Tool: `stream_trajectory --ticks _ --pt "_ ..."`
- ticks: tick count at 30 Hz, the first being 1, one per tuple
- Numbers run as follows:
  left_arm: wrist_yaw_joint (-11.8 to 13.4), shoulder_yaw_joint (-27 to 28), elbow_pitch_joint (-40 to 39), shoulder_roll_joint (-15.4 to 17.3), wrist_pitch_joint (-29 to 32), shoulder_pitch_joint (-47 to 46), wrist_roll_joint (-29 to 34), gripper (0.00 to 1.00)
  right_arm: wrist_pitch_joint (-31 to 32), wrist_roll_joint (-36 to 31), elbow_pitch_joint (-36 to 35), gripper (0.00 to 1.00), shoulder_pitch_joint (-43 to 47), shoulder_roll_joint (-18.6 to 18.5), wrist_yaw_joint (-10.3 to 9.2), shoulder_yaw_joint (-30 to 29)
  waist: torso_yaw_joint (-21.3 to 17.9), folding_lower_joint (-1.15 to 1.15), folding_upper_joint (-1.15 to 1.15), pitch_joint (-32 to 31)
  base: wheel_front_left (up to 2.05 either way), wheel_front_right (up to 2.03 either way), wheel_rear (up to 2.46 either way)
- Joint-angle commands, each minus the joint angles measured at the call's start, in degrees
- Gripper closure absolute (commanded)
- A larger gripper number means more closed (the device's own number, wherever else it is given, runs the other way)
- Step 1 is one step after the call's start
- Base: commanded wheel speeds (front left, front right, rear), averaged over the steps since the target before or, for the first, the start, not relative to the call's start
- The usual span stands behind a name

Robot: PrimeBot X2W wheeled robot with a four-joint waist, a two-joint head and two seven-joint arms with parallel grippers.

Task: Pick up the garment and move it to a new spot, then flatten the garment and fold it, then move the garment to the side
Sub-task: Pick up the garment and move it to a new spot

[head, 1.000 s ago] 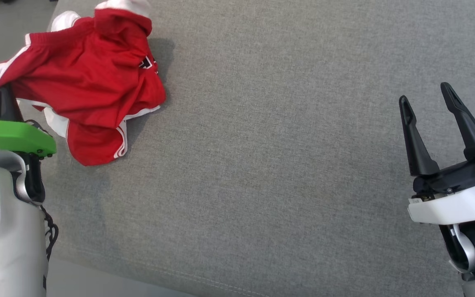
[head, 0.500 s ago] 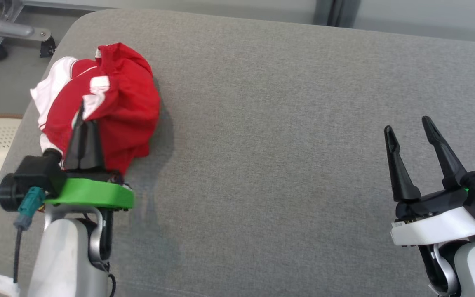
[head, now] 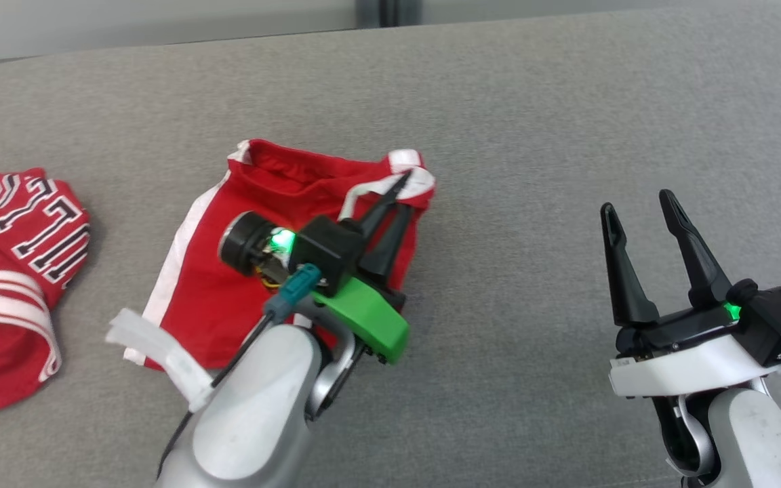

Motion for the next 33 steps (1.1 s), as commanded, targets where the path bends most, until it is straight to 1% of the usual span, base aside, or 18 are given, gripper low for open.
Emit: stream_trajectory --ticks 1,5,6,7,8,10,14,18,21,25,31,33 --pt "-0.2 -2.8 0.9 0.2 0.3 -2.0 -1.1 1.0 -0.8 0.5 0.7 0.0 -1.4 0.6 0.02 0.1 -12.7 0.0 0.0 8.0 0.0 0.0 0.0" --pt "-0.3 -10.5 4.8 0.3 0.9 -5.2 -4.2 1.0 -1.9 1.8 2.7 0.0 -2.3 1.8 0.02 -0.2 -16.9 0.0 0.0 11.4 0.0 0.0 0.0" --pt "0.0 -11.5 5.5 0.3 0.4 -6.0 -4.8 0.68 -2.2 2.0 3.1 0.0 -2.5 2.0 0.02 -0.3 -17.5 0.0 0.0 12.1 0.0 0.0 0.0" --pt "0.3 -12.4 6.2 0.2 -0.1 -6.7 -5.1 0.27 -2.3 2.2 3.5 0.0 -2.7 2.3 0.02 -0.4 -17.9 0.0 0.0 12.5 0.0 0.0 0.0" --pt "0.6 -13.6 7.1 0.2 -0.7 -7.3 -5.7 0.0 -2.4 2.5 4.0 0.0 -2.9 2.6 0.02 -0.6 -18.1 0.0 0.0 12.9 0.0 0.0 0.0" --pt "1.2 -15.1 7.9 0.3 -2.5 -8.3 -6.1 0.0 -2.6 2.3 4.4 0.0 -3.2 2.8 0.02 -0.8 -18.0 0.0 0.0 13.1 0.0 0.0 0.0" --pt "2.3 -17.2 8.1 0.2 -6.0 -10.2 -6.4 0.0 -2.7 1.7 4.8 0.0 -3.4 2.5 0.02 -1.1 -15.9 0.0 0.0 11.5 0.0 0.0 0.0" --pt "4.4 -16.3 6.5 0.2 -8.6 -9.9 -6.6 0.0 -2.7 0.7 4.2 0.0 -3.0 1.3 0.02 -1.5 -12.3 0.0 0.0 8.1 0.0 0.0 0.0" --pt "7.2 -13.4 4.4 1.6 -9.6 -7.3 -7.0 0.0 -2.7 0.3 4.0 0.0 -2.0 0.3 0.02 -1.6 -9.2 0.0 0.0 5.4 0.0 0.0 0.0" --pt "10.0 -9.3 1.9 3.8 -10.1 -3.3 -8.9 0.0 -2.6 0.3 3.8 0.0 -0.5 -0.8 0.02 -2.1 -5.2 0.0 0.0 2.1 0.0 0.0 0.0" --pt "14.1 -2.8 -1.8 7.3 -10.4 3.5 -10.9 0.0 -0.8 0.0 2.2 0.0 1.6 -1.5 0.02 -2.8 -0.8 0.0 0.0 -0.9 0.0 0.0 0.0" --pt "16.0 0.1 -3.5 8.3 -10.4 6.0 -11.4 0.0 -0.1 0.0 1.5 0.0 2.3 -1.5 0.02 -3.2 0.5 0.0 0.0 -1.7 0.0 0.0 0.0"
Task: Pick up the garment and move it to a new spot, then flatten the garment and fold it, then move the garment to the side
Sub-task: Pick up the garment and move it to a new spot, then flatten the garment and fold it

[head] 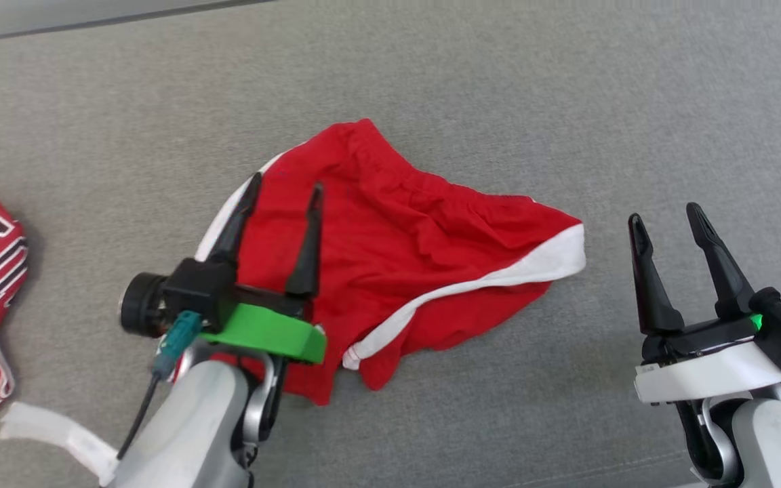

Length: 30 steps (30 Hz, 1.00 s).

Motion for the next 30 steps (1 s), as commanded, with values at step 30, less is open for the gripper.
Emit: stream_trajectory --ticks 30 --pt "1.3 10.8 -2.5 5.1 -0.3 20.7 2.3 0.0 5.8 -0.8 -3.7 0.0 12.6 1.3 0.01 -1.7 6.3 0.0 0.0 -15.1 0.0 0.0 0.0"
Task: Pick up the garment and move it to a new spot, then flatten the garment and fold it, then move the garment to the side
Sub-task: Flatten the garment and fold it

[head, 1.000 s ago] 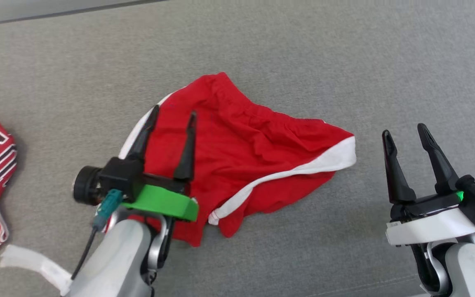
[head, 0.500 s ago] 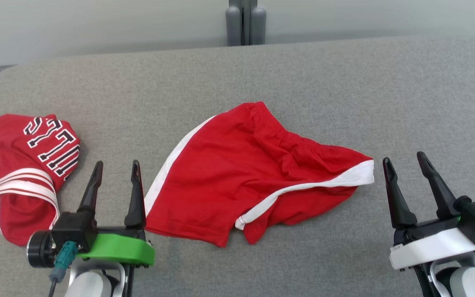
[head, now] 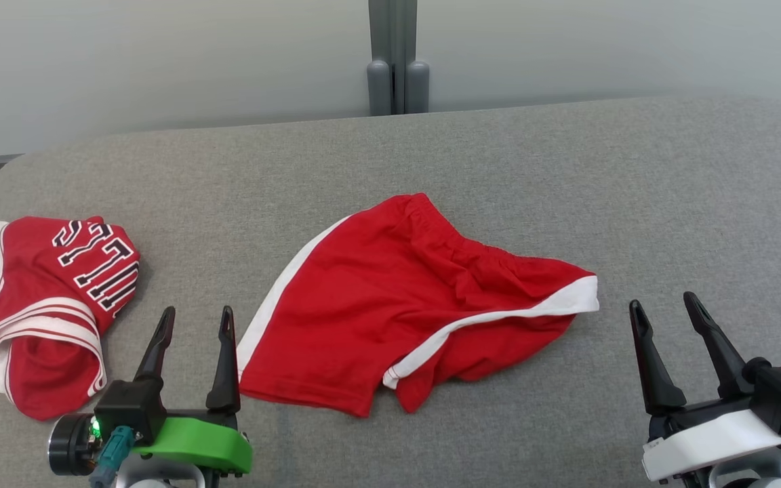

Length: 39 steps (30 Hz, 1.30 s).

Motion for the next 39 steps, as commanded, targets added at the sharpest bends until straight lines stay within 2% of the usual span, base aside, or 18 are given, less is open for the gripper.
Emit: stream_trajectory --ticks 1,18,23,30,34,39 --pt "0.2 0.3 0.0 0.5 -0.2 1.1 0.4 0.0 0.3 -0.4 -0.4 0.0 0.6 0.1 0.01 -0.1 0.0 0.0 0.0 0.1 0.0 0.0 0.0" --pt "0.2 0.2 -0.6 0.3 -0.2 0.0 1.1 0.0 0.6 -0.3 -1.2 0.0 -0.2 0.5 0.01 -0.1 -0.4 0.0 0.0 0.9 0.0 0.0 0.0" --pt "-2.0 -3.5 -2.3 -0.9 3.3 -2.6 1.3 0.0 0.7 -0.5 -1.5 0.0 -0.9 0.4 0.01 -0.2 -0.1 0.0 0.0 2.5 0.0 0.0 0.0" --pt "-8.7 -14.7 -1.4 -5.0 13.3 -7.5 2.3 0.0 0.3 -0.5 -1.7 0.0 -2.8 -0.4 0.01 0.6 -0.5 0.0 0.0 6.5 0.0 0.0 0.0" --pt "-11.2 -18.6 2.6 -7.0 17.6 -9.2 1.5 0.0 -0.2 -0.1 -0.8 0.0 -4.1 -0.7 0.01 1.2 -1.7 0.0 0.0 8.4 0.0 0.0 0.0" --pt "-10.9 -19.2 8.4 -8.5 19.8 -11.1 0.9 0.0 -1.0 0.2 0.1 0.0 -5.1 -0.6 0.01 1.1 -3.0 0.0 0.0 9.7 0.0 0.0 0.0"
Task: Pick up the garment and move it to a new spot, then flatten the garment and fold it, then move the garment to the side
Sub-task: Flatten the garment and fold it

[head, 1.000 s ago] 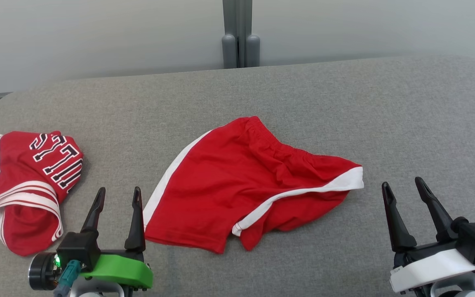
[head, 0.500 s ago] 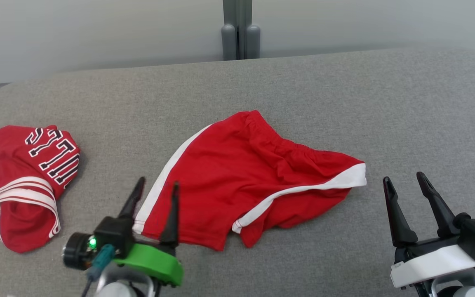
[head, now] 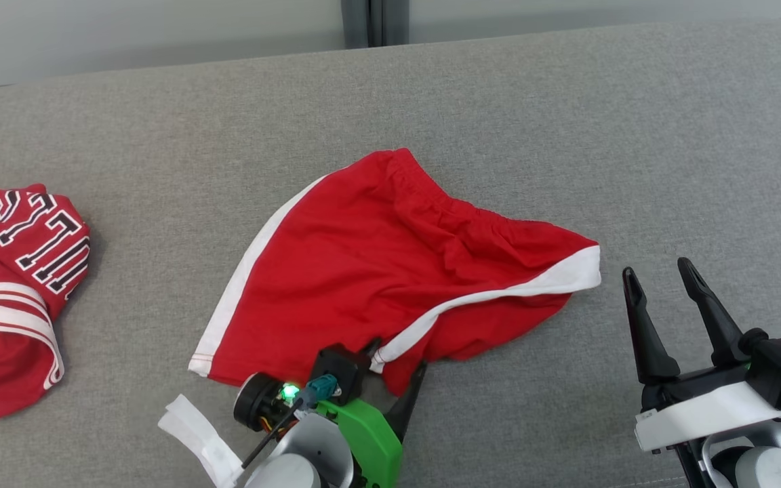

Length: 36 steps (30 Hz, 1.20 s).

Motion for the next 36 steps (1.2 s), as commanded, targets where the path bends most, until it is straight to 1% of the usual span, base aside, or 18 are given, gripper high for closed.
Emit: stream_trajectory --ticks 1,2,3,7,10,14,16,18,20,22,25,27,28,32,35,36 --pt "0.7 0.3 1.5 -0.1 0.3 -1.4 -0.2 0.04 -0.5 0.2 0.2 0.0 -1.0 -0.1 0.01 -0.1 -1.1 0.0 0.0 1.1 0.0 0.0 0.0" --pt "0.9 0.4 2.2 0.0 0.4 -1.7 0.0 0.4 -0.6 0.2 0.3 0.0 -1.1 -0.1 0.01 -0.1 -1.2 0.0 0.0 1.3 0.0 0.0 0.0" --pt "1.3 0.6 3.1 -0.1 0.5 -2.0 -0.1 1.0 -0.7 0.2 0.4 0.0 -1.2 -0.1 0.01 -0.2 -1.3 0.0 0.0 1.4 0.0 0.0 0.0" --pt "2.7 1.8 3.6 0.8 -2.3 -3.3 1.1 1.0 -1.0 0.2 0.9 0.0 -1.3 0.0 0.01 -0.5 -1.4 0.0 0.0 1.7 0.0 0.0 0.0" --pt "5.1 3.9 1.2 2.6 -5.0 -3.9 2.4 1.0 -1.4 0.3 1.3 0.0 -1.4 0.0 0.01 -1.1 -1.0 0.0 0.0 1.5 0.0 0.0 0.0" --pt "9.0 7.4 -4.2 6.7 -7.4 -4.9 4.7 1.0 -1.7 0.2 1.7 0.0 -1.5 0.3 0.01 -2.1 -0.1 0.0 0.0 1.3 0.0 0.0 0.0" --pt "11.0 9.1 -7.2 9.5 -7.3 -4.8 6.4 1.0 -2.0 0.1 1.9 0.0 -1.6 0.4 0.01 -2.4 0.3 0.0 0.0 1.3 0.0 0.0 0.0" --pt "12.5 10.7 -9.5 11.8 -6.8 -4.0 6.9 1.0 -2.0 0.0 1.9 0.0 -1.9 0.5 0.01 -2.4 0.5 0.0 0.0 1.4 0.0 0.0 0.0" --pt "13.2 11.6 -10.3 13.5 -5.4 -2.2 6.5 1.0 -2.0 0.0 1.9 0.0 -2.1 0.6 0.01 -2.3 0.5 0.0 0.0 1.5 0.0 0.0 0.0" --pt "13.3 12.2 -9.8 14.2 -4.1 -0.7 5.2 1.0 -2.0 0.1 2.0 0.0 -2.4 0.6 0.01 -2.1 0.3 0.0 0.0 1.8 0.0 0.0 0.0" --pt "12.3 12.3 -7.7 13.7 -3.8 1.4 2.9 1.0 -2.2 0.3 2.3 0.0 -2.8 0.5 0.01 -2.0 0.1 0.0 0.0 2.2 0.0 0.0 0.0" --pt "12.0 12.5 -6.7 12.2 -5.1 2.3 1.3 0.4 -2.5 0.3 2.5 0.0 -3.1 0.5 0.01 -2.2 0.0 0.0 0.0 2.3 0.0 0.0 0.0" --pt "11.9 12.7 -6.4 11.7 -6.3 2.6 0.9 0.0 -2.6 0.4 2.6 0.0 -3.2 0.4 0.01 -2.2 0.0 0.0 0.0 2.3 0.0 0.0 0.0" --pt "12.3 14.5 -6.8 9.2 -10.8 3.8 -2.1 0.0 -2.3 0.0 2.5 0.0 -2.8 0.5 0.01 -2.7 0.6 0.0 0.0 1.7 0.0 0.0 0.0" --pt "12.1 15.5 -7.6 8.9 -12.3 4.2 -3.3 0.0 -2.0 -0.4 2.3 0.0 -2.2 0.3 0.01 -2.6 1.1 0.0 0.0 0.7 0.0 0.0 0.0" --pt "12.2 15.7 -8.1 9.3 -12.7 4.2 -3.2 0.0 -1.8 -0.5 2.1 0.0 -2.0 0.3 0.01 -2.6 1.3 0.0 0.0 0.3 0.0 0.0 0.0"
